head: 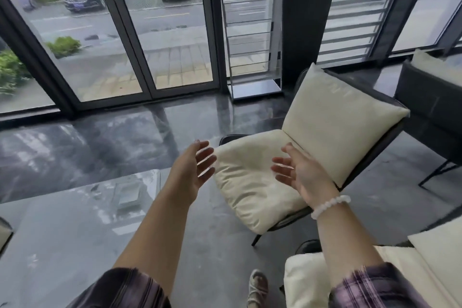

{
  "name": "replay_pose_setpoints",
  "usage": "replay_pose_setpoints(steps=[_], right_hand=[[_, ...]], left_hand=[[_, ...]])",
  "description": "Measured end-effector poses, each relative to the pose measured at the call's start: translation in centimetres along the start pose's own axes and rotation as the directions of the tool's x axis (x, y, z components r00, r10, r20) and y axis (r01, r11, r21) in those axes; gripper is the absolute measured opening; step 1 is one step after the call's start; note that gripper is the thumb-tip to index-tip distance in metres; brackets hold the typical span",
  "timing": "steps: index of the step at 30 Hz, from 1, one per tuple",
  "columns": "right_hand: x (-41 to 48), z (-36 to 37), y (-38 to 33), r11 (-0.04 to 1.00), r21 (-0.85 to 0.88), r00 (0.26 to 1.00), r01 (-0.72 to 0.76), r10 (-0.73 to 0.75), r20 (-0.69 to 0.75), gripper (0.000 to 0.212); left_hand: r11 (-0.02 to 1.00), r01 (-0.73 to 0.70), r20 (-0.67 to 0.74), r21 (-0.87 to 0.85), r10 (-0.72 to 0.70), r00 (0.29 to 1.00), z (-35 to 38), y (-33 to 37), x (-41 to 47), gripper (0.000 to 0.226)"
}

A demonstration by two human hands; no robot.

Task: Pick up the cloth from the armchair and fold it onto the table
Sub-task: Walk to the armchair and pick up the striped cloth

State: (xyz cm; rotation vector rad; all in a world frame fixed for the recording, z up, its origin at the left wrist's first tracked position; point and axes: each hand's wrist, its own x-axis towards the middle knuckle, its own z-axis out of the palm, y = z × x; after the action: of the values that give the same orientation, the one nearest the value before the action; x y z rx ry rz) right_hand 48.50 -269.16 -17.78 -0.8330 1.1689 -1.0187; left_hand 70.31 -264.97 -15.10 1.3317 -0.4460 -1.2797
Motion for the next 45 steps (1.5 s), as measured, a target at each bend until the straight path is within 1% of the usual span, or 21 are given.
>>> replay_pose_setpoints(steps=[4, 6, 10, 13, 18, 22, 26, 29, 31, 36, 38, 41, 43, 44, 45], right_hand=[[11.0, 1.1, -1.7, 0.997, 0.049, 0.997, -0.062, 0.064, -0.047, 0.021], [15.8, 1.6, -3.1, 0.995, 0.066, 0.994, -0.077, 0.082, -0.076, 0.019], [22.4, 1.9, -5.3, 0.994, 0.070, 0.990, -0.083, 0.090, -0.107, 0.018], [27.1, 1.1, -5.9, 0.989, 0.086, 0.980, -0.118, 0.130, -0.151, 0.020], [33.8, -1.4, -5.8, 0.980, 0.142, 0.929, -0.135, 0.176, -0.325, 0.021], [38.4, -3.4, -4.0, 0.967, 0.222, 0.852, -0.126, 0.220, -0.474, 0.023], [41.7, -5.3, -1.2, 0.948, 0.283, 0.775, -0.143, 0.285, -0.564, 0.027], [43.8, -7.2, 1.5, 0.933, 0.326, 0.711, -0.150, 0.331, -0.620, 0.019], [45.4, -8.8, 4.1, 0.918, 0.361, 0.672, -0.162, 0.371, -0.642, 0.017], [49.9, -12.5, 11.9, 0.879, 0.418, 0.602, -0.228, 0.465, -0.650, 0.017], [51.7, -13.9, 15.3, 0.875, 0.387, 0.575, -0.290, 0.483, -0.661, 0.025], [54.5, -16.3, 20.4, 0.880, 0.234, 0.545, -0.413, 0.445, -0.711, 0.032], [56.4, -17.8, 23.1, 0.870, 0.171, 0.528, -0.463, 0.426, -0.735, 0.023], [57.2, -18.5, 24.1, 0.865, 0.148, 0.519, -0.479, 0.416, -0.747, 0.011], [58.0, -19.1, 25.2, 0.863, 0.142, 0.505, -0.485, 0.408, -0.761, 0.017]], left_hand=[[0.999, 0.041, -0.027, 0.034, -0.040, 0.999, 3.3, 2.2, 10.7, 0.027], [0.997, 0.060, -0.016, 0.053, -0.059, 0.998, 5.2, 3.3, 15.5, 0.026], [0.993, 0.104, 0.011, 0.059, -0.105, 0.994, 8.2, 4.2, 22.7, 0.024], [0.986, 0.154, 0.036, 0.069, -0.157, 0.987, 10.8, 4.0, 28.5, 0.023], [0.953, 0.243, 0.130, 0.180, -0.268, 0.955, 16.3, 2.8, 38.2, 0.018], [0.900, 0.310, 0.222, 0.306, -0.384, 0.896, 20.8, 0.4, 45.1, 0.016], [0.837, 0.336, 0.260, 0.432, -0.472, 0.842, 24.4, -3.1, 49.8, 0.020], [0.788, 0.346, 0.278, 0.509, -0.531, 0.800, 26.4, -6.6, 52.3, 0.023], [0.748, 0.356, 0.264, 0.560, -0.568, 0.779, 27.0, -9.6, 54.0, 0.021], [0.673, 0.348, 0.203, 0.653, -0.598, 0.775, 26.7, -18.4, 57.9, 0.018], [0.643, 0.350, 0.187, 0.681, -0.615, 0.766, 25.8, -21.9, 59.1, 0.018], [0.595, 0.375, 0.134, 0.711, -0.638, 0.758, 23.8, -27.1, 60.5, 0.019], [0.565, 0.403, 0.093, 0.720, -0.654, 0.751, 22.5, -30.1, 60.9, 0.019], [0.553, 0.413, 0.080, 0.724, -0.662, 0.745, 22.1, -31.2, 61.1, 0.019], [0.542, 0.418, 0.074, 0.730, -0.669, 0.740, 21.9, -32.3, 61.2, 0.019]])
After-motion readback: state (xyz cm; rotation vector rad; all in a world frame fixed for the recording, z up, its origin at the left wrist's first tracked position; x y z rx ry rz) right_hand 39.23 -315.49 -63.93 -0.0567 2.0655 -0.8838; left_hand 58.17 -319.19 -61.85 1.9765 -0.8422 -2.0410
